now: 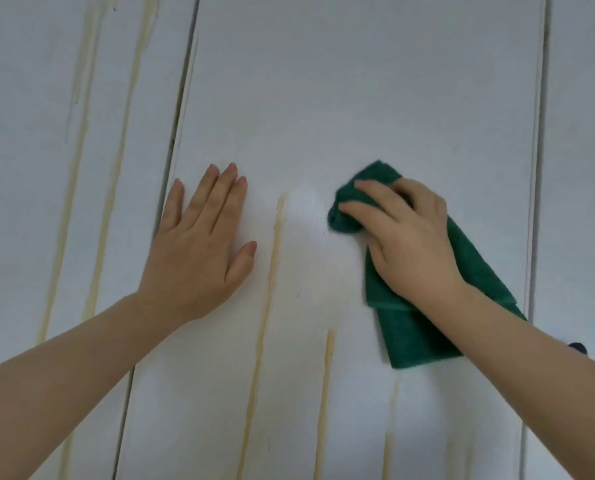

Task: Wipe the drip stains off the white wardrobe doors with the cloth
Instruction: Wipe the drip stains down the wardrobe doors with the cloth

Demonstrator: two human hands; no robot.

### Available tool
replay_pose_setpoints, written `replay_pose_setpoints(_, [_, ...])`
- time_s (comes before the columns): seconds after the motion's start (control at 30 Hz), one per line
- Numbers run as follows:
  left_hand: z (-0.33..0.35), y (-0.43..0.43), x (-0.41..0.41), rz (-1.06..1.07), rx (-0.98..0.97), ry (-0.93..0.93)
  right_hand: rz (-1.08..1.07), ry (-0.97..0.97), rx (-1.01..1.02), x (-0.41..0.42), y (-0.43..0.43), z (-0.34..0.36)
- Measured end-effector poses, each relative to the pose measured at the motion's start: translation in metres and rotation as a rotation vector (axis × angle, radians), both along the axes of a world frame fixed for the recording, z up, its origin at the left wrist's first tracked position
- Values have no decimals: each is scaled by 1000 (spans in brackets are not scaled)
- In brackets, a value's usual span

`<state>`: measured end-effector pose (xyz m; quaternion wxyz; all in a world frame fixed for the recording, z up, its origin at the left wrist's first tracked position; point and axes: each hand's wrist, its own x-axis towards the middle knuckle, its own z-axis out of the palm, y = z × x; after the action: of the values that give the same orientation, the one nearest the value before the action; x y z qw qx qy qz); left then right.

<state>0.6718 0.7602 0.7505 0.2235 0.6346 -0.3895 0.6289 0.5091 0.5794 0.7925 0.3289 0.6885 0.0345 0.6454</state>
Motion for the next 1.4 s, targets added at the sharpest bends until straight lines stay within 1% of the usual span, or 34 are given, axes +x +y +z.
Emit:
replay_pose_setpoints(0.07, [-2,-1,3,10,-14,-47,65,-106,166,13,12,8])
replay_pose_setpoints(0.1, [-2,-1,4,6,-29,-57,76,-117,176,18,15,-2])
replay_pose_setpoints(0.13, [-2,-1,4,2,-41,-66,71,-83,132,22,16,-20])
replay_pose_setpoints(0.17, [-2,-1,4,5,-49,-76,57,-16,34,23,15,-40])
replay_pose_setpoints(0.23, [-3,-1,6,20,-63,-92,33,168,-224,17,13,-72])
replay_pose_setpoints(0.27, [-4,0,7,26,-71,-96,22,257,-313,10,12,-70])
replay_pose_setpoints(0.33, [-5,-2,8,38,-92,-108,-29,355,-391,3,10,-37])
replay_pose_setpoints(0.37, [-5,-3,8,42,-104,-119,-41,337,-367,4,10,-14])
replay_pose_setpoints(0.4, [-5,-4,9,40,-120,-131,-31,281,-269,7,12,12])
replay_pose_setpoints(0.43, [-5,-4,10,21,-138,-144,5,186,-109,11,17,35])
replay_pose_setpoints(0.47, [-5,-3,11,-22,-152,-154,57,87,57,19,25,47])
replay_pose_setpoints(0.5, [-6,-1,12,-98,-164,-155,99,-3,153,29,35,48])
replay_pose_setpoints(0.53, [-6,1,13,-198,-176,-141,108,-65,157,40,44,39])
replay_pose_setpoints(0.57, [-7,4,13,-301,-192,-115,99,-51,97,48,50,21])
replay_pose_setpoints(0.6, [-7,6,14,-387,-218,-87,93,29,-7,52,53,-3])
replay_pose_setpoints(0.67, [-7,8,13,-473,-269,-39,109,248,-239,46,50,-47])
replay_pose_setpoints(0.73, [-7,8,13,-476,-256,-41,93,414,-355,31,39,-48])
replay_pose_setpoints(0.77, [-7,8,13,-465,-243,-51,67,434,-377,26,32,-35])
replay_pose_setpoints(0.8, [-7,7,14,-451,-234,-55,43,406,-358,24,28,-17])
replay_pose_setpoints(0.83, [-7,7,14,-436,-228,-55,30,342,-280,23,24,4])
replay_pose_setpoints(0.9, [-7,6,14,-415,-220,-57,73,151,-24,25,26,34])
replay_pose_setpoints(0.93, [-7,6,14,-405,-216,-61,109,64,76,30,30,36])
replay_pose_setpoints(0.97, [-7,6,14,-392,-210,-65,133,-3,111,35,35,29])
replay_pose_setpoints(1.0, [-7,5,14,-379,-202,-70,130,-17,93,39,38,15])
replay_pose_setpoints(1.03, [-7,5,14,-364,-195,-75,117,30,26,42,40,-3])
replay_pose_setpoints(1.1, [-8,6,15,-326,-181,-81,97,242,-212,36,37,-33])
replay_pose_setpoints(1.13, [-8,6,15,-304,-174,-84,90,354,-309,26,32,-36])
replay_pose_setpoints(1.17, [-8,5,15,-280,-170,-88,73,429,-364,18,24,-29])
replay_pose_setpoints(1.2, [-8,4,14,-260,-167,-96,45,447,-377,10,15,-16])
replay_pose_setpoints(1.23, [-9,3,13,-243,-162,-107,10,411,-340,4,5,-2])
replay_pose_setpoints(1.27, [-9,3,13,-227,-160,-119,-7,334,-244,-1,-2,13])
replay_pose_setpoints(1.3, [-9,2,13,-209,-162,-132,8,231,-104,-4,-4,25])
replay_pose_setpoints(1.37, [-9,2,14,-164,-157,-162,101,12,153,5,4,23])
replay_pose_setpoints(1.4, [-11,1,14,-147,-149,-174,120,-67,201,13,10,12])
